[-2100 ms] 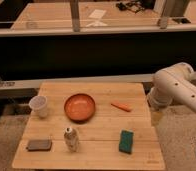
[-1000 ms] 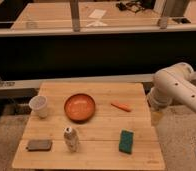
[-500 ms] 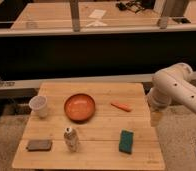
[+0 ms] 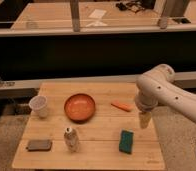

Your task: Knock the bottle over

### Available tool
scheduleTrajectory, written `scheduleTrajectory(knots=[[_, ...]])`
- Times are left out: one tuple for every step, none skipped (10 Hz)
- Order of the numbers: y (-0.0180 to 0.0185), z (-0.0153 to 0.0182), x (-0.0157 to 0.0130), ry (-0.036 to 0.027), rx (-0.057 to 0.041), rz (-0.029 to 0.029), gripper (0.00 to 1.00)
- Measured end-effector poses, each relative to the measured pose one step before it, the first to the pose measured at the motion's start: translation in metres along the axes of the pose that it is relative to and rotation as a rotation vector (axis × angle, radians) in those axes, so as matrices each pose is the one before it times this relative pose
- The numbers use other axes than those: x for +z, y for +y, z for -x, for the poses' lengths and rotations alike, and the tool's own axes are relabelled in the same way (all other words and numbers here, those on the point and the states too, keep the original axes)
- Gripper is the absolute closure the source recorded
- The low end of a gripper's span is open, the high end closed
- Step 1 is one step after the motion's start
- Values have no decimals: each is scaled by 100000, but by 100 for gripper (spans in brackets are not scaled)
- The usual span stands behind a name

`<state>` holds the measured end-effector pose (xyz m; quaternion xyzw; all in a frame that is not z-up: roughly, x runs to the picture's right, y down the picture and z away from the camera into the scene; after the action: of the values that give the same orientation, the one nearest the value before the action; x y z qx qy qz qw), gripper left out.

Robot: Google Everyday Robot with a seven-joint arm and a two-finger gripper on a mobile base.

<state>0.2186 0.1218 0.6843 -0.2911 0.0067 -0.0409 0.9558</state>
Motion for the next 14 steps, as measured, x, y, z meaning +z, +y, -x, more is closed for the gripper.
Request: scheduleTrajectory(knots=[[166, 1367, 188, -216, -2701, 280, 20], [70, 1135, 113, -137, -1390, 229, 20], [63, 1365, 137, -213, -1873, 334, 20], [117, 1082, 136, -111, -2119, 211, 20], [235, 238, 182, 56, -1503, 364, 20], [278, 286, 270, -148, -1886, 86, 20], [122, 1073, 366, -239, -2966, 88, 20], [-2, 1019, 281, -378, -1740, 295, 20], [-116, 1191, 256, -306, -1749, 203, 20], [73, 885, 319, -226, -2052, 254, 20], [146, 461, 195, -236, -1222, 122, 20], [65, 562, 229, -157, -1748, -15, 20], [-120, 850, 192, -308, -2201, -210, 20], [-239, 788, 148, 51, -1528, -269, 20]])
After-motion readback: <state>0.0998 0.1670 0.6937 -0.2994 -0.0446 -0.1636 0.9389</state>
